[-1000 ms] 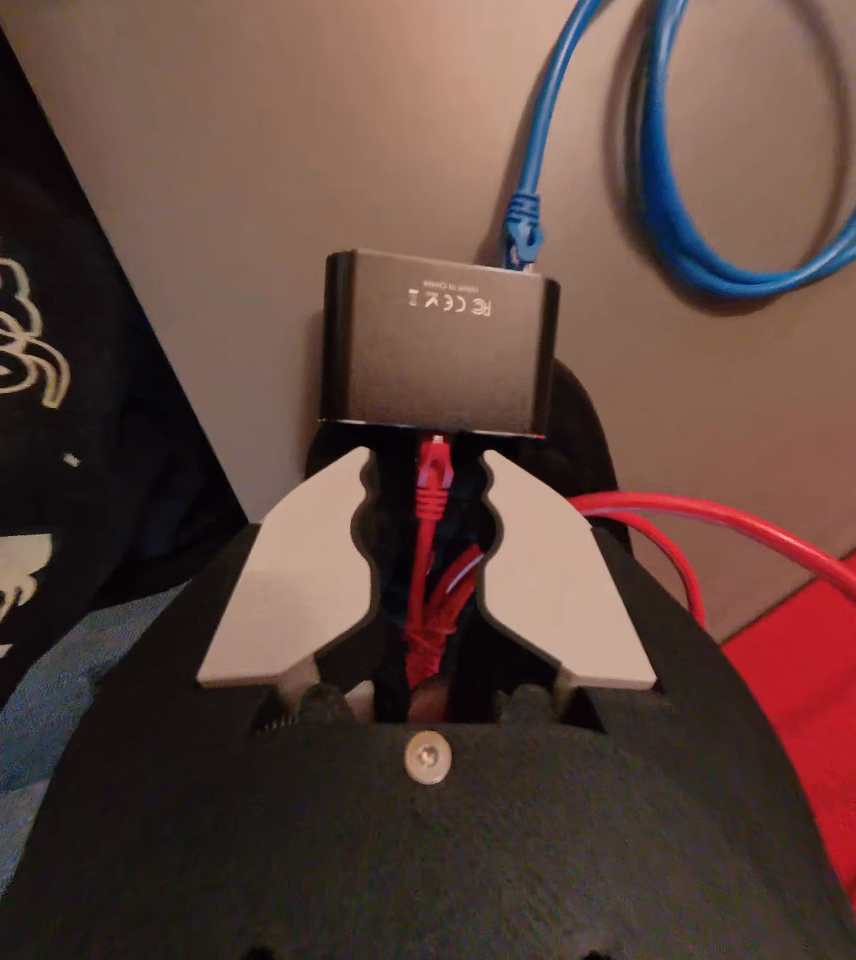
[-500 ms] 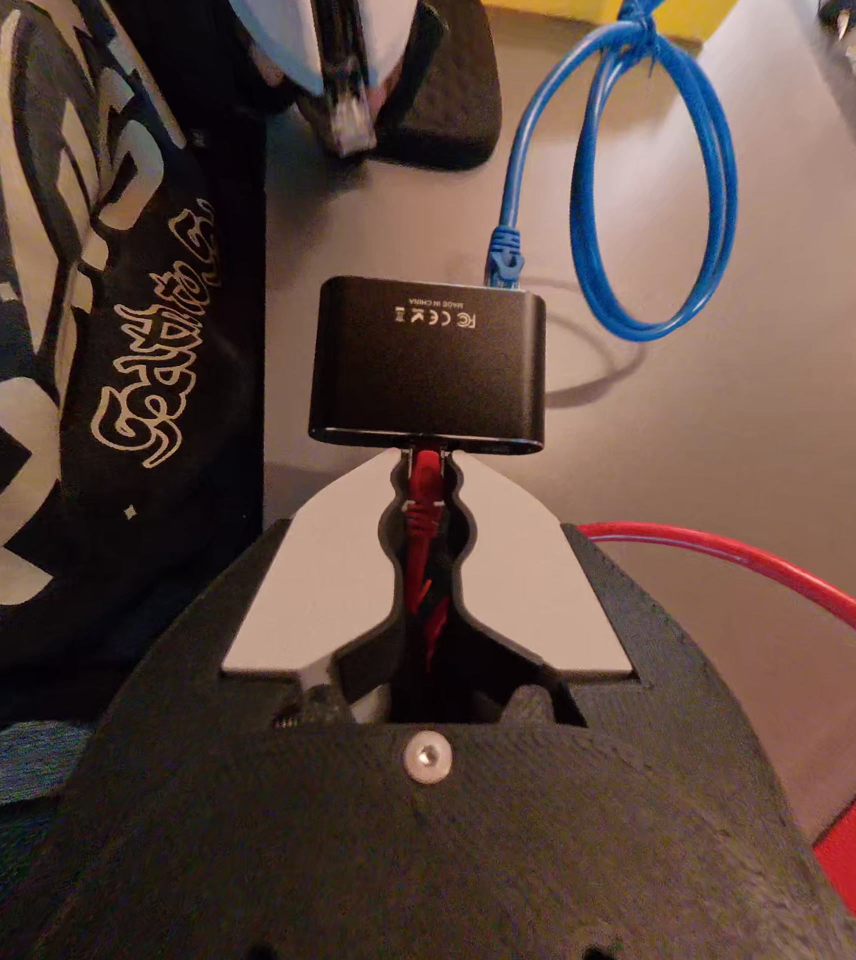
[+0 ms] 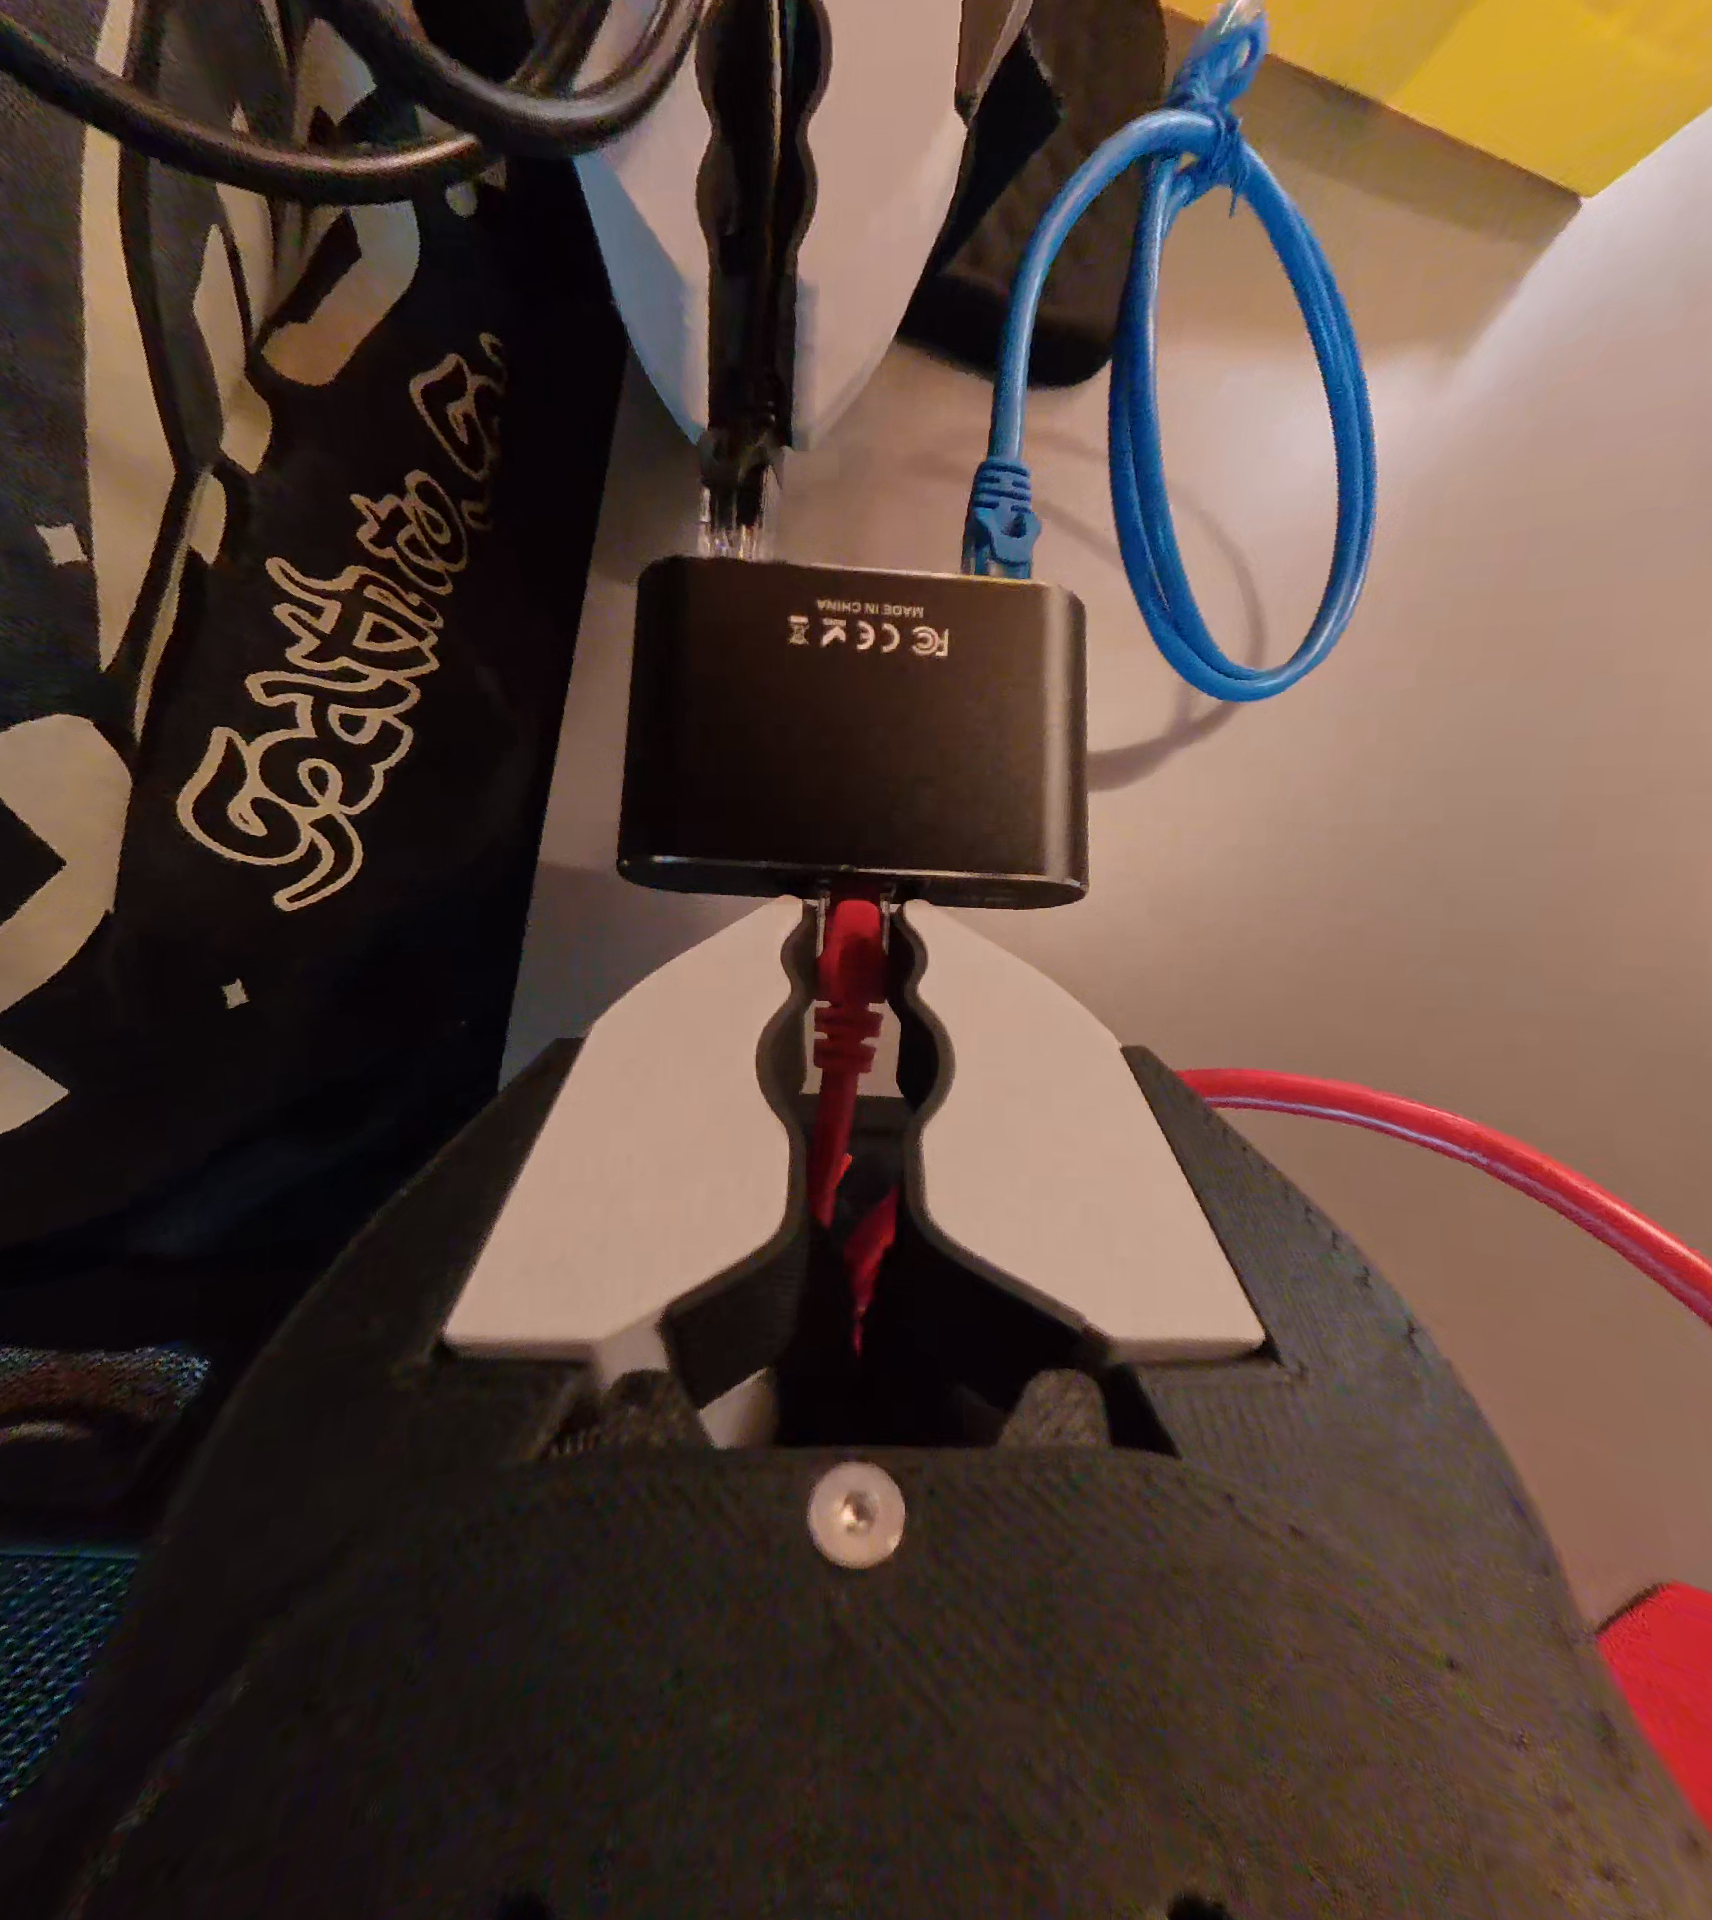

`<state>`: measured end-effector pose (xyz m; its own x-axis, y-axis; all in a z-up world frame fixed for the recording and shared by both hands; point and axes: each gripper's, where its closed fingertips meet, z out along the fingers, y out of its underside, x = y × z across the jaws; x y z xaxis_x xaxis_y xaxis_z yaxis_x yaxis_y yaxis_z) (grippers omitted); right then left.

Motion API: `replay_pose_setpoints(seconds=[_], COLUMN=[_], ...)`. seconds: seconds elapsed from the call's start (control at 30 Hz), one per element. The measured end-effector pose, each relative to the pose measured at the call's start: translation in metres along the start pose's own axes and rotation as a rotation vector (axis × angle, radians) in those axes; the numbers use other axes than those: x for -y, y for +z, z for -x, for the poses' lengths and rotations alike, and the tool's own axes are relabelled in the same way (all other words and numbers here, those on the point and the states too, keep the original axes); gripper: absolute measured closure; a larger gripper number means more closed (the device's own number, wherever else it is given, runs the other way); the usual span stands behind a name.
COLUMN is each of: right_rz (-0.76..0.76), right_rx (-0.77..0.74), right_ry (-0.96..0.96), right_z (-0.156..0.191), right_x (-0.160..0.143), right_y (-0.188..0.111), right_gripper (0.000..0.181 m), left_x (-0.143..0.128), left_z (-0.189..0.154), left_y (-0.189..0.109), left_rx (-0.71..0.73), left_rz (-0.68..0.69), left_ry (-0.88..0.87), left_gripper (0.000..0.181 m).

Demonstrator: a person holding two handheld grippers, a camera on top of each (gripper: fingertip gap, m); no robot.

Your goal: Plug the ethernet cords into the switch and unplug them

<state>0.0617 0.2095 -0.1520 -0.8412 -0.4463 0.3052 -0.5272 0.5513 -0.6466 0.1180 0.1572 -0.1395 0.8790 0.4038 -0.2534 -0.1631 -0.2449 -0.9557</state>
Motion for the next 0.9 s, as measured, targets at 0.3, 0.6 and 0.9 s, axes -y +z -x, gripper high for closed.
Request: replay_pose_setpoints(seconds=[0.3, 0.6, 0.9], right_rz=[-0.022, 0.025, -0.027], right_rx=[-0.095, -0.166, -0.253], right_ry=[0.015, 0.049, 0.123], right_z=[-0.008, -0.014, -0.037], right_x=[0.008, 0.01, 0.018], right_y=[-0.002, -0.001, -0.002], right_gripper=[0.17, 0.17, 0.17], left_x=[0.006, 0.01, 0.011], left_z=[0.009, 0.009, 0.042], left_y=[0.0, 0.003, -0.011], left_rx=[0.044, 0.101, 0.264], left_rz=[-0.041, -0.061, -0.045], left_ry=[-0.087, -0.047, -0.032], left_gripper=[0.171, 0.171, 0.16])
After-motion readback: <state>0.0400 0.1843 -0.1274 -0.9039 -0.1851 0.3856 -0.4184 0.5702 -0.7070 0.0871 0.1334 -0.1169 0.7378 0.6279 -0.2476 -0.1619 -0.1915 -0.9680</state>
